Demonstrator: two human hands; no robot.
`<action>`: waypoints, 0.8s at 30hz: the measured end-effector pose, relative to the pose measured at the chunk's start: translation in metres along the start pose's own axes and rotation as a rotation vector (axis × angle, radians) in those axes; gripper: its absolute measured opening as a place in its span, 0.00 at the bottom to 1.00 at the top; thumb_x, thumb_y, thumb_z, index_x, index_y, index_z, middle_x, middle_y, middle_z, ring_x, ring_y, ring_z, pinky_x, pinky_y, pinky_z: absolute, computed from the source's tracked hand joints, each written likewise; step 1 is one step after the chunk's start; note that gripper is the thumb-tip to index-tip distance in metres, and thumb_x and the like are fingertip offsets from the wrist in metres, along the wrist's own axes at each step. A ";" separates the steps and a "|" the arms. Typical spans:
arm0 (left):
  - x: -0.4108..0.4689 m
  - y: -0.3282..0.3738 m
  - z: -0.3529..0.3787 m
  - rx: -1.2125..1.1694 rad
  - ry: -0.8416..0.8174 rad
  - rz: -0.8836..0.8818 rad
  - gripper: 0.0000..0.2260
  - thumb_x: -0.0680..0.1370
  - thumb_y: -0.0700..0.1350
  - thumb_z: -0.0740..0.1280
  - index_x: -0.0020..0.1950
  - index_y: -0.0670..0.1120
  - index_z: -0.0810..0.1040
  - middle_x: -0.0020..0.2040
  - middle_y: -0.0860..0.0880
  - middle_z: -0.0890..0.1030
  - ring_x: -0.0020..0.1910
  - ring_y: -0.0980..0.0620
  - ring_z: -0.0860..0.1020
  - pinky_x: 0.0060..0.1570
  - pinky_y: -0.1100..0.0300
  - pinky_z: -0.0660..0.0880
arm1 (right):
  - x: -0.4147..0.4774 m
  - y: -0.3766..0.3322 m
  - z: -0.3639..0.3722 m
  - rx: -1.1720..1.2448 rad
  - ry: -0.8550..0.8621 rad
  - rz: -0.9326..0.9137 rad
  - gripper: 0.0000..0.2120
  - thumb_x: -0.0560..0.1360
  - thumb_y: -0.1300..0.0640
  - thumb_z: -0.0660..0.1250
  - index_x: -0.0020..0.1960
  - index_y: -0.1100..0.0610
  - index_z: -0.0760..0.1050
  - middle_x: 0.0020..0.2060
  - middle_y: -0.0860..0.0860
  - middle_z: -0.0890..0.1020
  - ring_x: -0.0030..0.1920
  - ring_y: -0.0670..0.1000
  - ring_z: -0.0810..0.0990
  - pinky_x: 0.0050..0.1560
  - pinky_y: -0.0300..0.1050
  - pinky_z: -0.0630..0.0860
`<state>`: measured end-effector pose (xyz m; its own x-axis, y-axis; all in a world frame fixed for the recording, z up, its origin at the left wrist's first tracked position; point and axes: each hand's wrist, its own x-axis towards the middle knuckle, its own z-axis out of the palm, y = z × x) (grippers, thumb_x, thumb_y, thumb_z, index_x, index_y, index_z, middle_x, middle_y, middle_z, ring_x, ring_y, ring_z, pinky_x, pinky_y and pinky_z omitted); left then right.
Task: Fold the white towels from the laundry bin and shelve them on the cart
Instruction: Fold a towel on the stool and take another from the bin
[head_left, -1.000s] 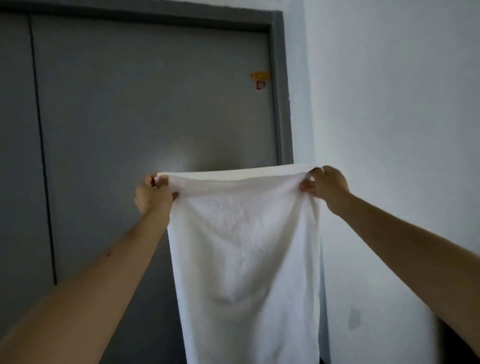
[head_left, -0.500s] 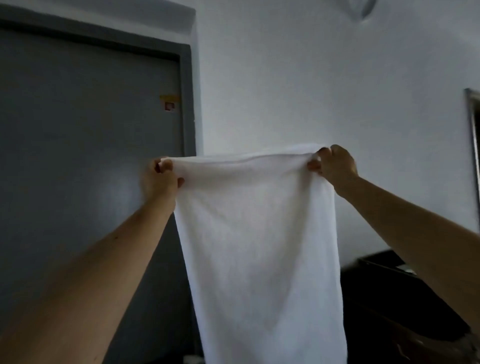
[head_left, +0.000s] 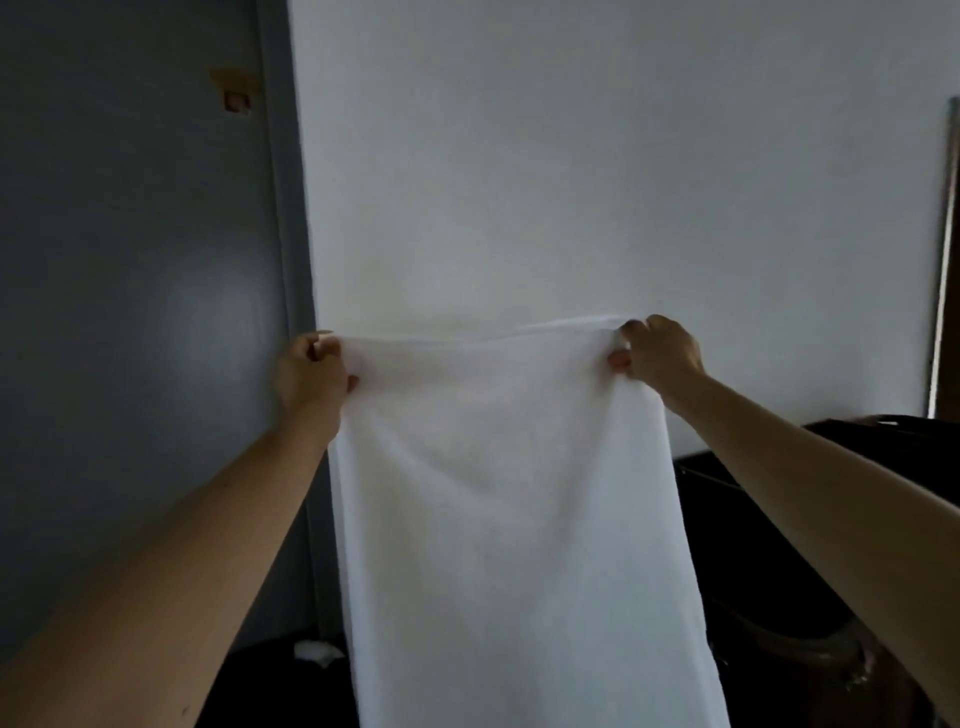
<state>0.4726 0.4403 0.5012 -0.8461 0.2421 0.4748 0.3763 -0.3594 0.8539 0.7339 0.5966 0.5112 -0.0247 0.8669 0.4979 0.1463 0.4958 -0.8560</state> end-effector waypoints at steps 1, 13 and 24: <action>0.002 -0.010 0.005 0.011 0.007 -0.004 0.12 0.81 0.40 0.58 0.62 0.39 0.74 0.51 0.46 0.72 0.48 0.49 0.72 0.27 0.69 0.74 | 0.004 0.012 0.008 -0.008 -0.002 0.010 0.10 0.74 0.56 0.57 0.35 0.57 0.68 0.39 0.63 0.83 0.47 0.63 0.80 0.53 0.58 0.77; 0.027 -0.064 0.033 0.061 0.073 -0.082 0.09 0.80 0.39 0.58 0.59 0.42 0.74 0.51 0.47 0.73 0.48 0.51 0.73 0.42 0.58 0.78 | 0.045 0.067 0.056 0.020 -0.060 0.048 0.11 0.74 0.56 0.57 0.34 0.56 0.66 0.40 0.61 0.81 0.46 0.62 0.81 0.51 0.59 0.78; -0.088 -0.044 0.009 0.186 0.216 -0.036 0.11 0.80 0.42 0.59 0.61 0.40 0.74 0.53 0.45 0.74 0.49 0.51 0.74 0.44 0.59 0.78 | 0.012 0.100 -0.020 -0.015 -0.213 -0.007 0.12 0.76 0.56 0.57 0.34 0.54 0.64 0.37 0.55 0.78 0.36 0.53 0.79 0.29 0.33 0.71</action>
<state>0.5338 0.4433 0.4239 -0.9137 0.0469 0.4036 0.3900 -0.1778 0.9035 0.7675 0.6556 0.4345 -0.2340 0.8554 0.4622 0.1599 0.5028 -0.8495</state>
